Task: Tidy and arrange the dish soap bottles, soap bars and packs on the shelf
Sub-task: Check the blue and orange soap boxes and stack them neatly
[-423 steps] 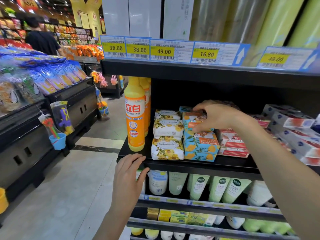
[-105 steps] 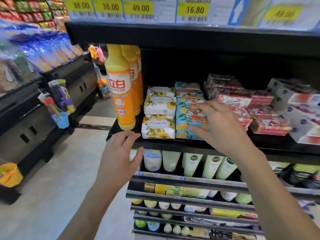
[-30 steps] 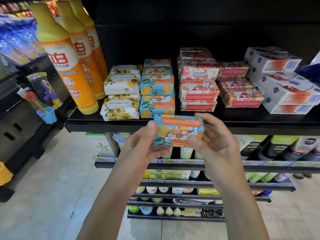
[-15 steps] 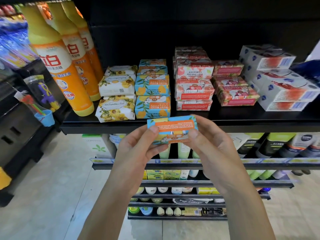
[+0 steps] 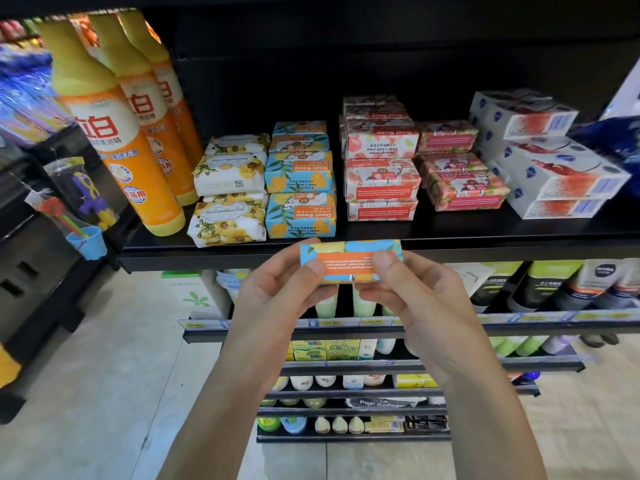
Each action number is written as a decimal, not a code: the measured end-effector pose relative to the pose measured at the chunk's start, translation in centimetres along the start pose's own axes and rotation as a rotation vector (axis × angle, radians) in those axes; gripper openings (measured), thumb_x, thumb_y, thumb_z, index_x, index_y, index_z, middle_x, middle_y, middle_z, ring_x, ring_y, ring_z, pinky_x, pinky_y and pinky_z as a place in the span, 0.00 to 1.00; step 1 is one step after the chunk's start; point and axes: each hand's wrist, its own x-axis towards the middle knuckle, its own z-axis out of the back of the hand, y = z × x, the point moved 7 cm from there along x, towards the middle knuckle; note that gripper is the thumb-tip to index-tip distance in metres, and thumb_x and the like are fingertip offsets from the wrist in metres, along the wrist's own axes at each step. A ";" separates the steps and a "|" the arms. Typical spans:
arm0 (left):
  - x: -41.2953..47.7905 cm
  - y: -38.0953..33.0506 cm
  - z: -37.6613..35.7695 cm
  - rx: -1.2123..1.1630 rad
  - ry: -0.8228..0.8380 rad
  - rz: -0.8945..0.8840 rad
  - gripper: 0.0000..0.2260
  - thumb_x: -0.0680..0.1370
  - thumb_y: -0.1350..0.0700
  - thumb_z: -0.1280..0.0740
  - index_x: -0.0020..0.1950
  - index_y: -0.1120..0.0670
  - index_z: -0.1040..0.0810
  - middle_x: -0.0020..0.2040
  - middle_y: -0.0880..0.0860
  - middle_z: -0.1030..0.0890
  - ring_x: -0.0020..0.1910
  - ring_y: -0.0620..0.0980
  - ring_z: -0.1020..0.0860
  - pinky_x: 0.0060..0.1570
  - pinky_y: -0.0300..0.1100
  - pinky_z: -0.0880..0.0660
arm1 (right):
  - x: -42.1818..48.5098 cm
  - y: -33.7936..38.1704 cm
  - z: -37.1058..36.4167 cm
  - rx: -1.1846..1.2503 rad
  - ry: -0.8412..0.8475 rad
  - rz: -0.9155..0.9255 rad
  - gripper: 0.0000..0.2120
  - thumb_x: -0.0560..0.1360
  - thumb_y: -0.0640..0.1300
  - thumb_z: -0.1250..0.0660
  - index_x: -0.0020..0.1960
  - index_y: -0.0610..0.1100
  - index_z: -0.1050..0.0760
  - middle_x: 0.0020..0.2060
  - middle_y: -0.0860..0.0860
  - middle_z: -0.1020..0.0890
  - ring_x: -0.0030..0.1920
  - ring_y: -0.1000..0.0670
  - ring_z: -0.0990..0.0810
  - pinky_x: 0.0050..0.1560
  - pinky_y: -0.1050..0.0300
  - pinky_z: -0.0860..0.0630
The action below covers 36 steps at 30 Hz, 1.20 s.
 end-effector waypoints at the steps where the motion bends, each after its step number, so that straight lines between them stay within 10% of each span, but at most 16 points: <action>1: 0.0 0.0 0.0 0.003 0.003 0.000 0.20 0.76 0.49 0.27 0.66 0.55 0.20 0.57 0.56 0.14 0.60 0.54 0.17 0.59 0.43 0.20 | -0.1 0.0 0.0 0.005 -0.001 0.003 0.28 0.67 0.57 0.25 0.58 0.39 0.18 0.51 0.45 0.12 0.51 0.47 0.14 0.55 0.58 0.19; 13: -0.3 0.4 0.0 -0.071 0.056 0.058 0.26 0.76 0.48 0.33 0.71 0.59 0.24 0.63 0.57 0.17 0.65 0.53 0.20 0.68 0.50 0.25 | -0.3 -0.7 0.6 0.095 0.101 0.087 0.39 0.63 0.55 0.16 0.69 0.45 0.23 0.63 0.45 0.17 0.64 0.45 0.18 0.59 0.59 0.22; 23: -0.5 0.9 0.1 -0.088 0.034 0.153 0.16 0.74 0.52 0.31 0.56 0.61 0.16 0.54 0.60 0.13 0.55 0.56 0.14 0.51 0.44 0.17 | -0.8 -1.0 0.5 0.028 0.180 0.148 0.36 0.69 0.35 0.26 0.75 0.47 0.30 0.66 0.50 0.19 0.66 0.47 0.20 0.55 0.53 0.18; 36: -0.6 1.5 -0.3 -0.079 0.032 0.072 0.18 0.74 0.58 0.31 0.64 0.58 0.20 0.56 0.57 0.13 0.57 0.55 0.15 0.57 0.47 0.18 | -0.8 -1.6 0.7 0.021 -0.003 0.041 0.21 0.70 0.50 0.27 0.62 0.43 0.20 0.54 0.47 0.13 0.55 0.48 0.14 0.51 0.57 0.17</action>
